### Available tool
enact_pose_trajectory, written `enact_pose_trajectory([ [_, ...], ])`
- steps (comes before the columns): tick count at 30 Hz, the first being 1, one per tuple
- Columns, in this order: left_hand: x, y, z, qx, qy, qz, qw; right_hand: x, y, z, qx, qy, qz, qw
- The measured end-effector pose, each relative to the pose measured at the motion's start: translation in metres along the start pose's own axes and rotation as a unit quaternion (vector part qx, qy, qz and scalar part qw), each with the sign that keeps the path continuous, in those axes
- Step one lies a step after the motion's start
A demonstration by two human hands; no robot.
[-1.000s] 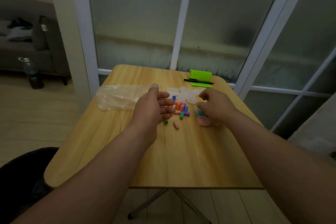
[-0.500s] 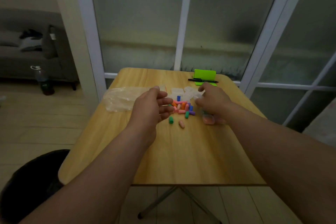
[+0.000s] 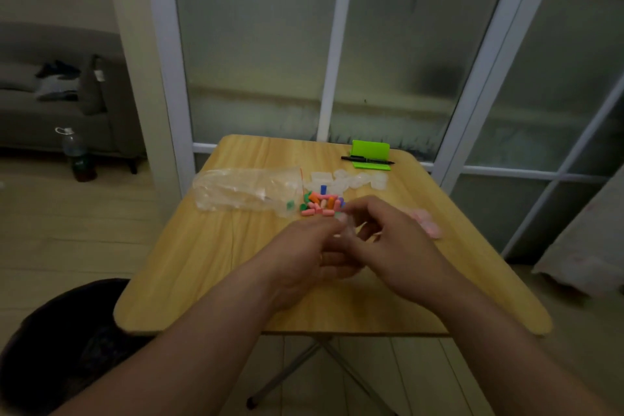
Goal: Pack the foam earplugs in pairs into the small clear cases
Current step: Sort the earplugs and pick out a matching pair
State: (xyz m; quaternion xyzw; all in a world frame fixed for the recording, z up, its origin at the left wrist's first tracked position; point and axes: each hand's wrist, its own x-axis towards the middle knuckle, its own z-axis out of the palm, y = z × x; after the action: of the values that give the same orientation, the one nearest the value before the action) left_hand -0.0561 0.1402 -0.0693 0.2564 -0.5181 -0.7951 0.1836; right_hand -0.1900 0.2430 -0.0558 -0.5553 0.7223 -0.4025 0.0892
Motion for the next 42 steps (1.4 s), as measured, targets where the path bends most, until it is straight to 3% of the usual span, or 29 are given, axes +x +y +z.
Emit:
enact_pose_trajectory([
  [7,-0.014,-0.016,-0.014,-0.017,-0.018,-0.022,0.999,-0.018,0.015,0.002,-0.027,-0.069,-0.024,0.997],
  [14,-0.019,-0.01,-0.017,0.021,-0.003,0.02,1.0,-0.011,0.006,0.005,0.15,-0.059,0.121,0.979],
  [20,-0.017,-0.011,-0.019,0.041,-0.016,0.043,0.998,-0.007,0.006,0.009,0.249,-0.065,0.184,0.949],
  [27,-0.016,-0.007,-0.014,0.07,-0.008,0.079,0.994,-0.005,0.008,0.004,0.314,-0.067,0.193,0.927],
  [42,-0.014,-0.007,-0.012,0.044,0.03,0.046,0.998,0.002,0.013,0.012,0.259,-0.055,0.198,0.944],
])
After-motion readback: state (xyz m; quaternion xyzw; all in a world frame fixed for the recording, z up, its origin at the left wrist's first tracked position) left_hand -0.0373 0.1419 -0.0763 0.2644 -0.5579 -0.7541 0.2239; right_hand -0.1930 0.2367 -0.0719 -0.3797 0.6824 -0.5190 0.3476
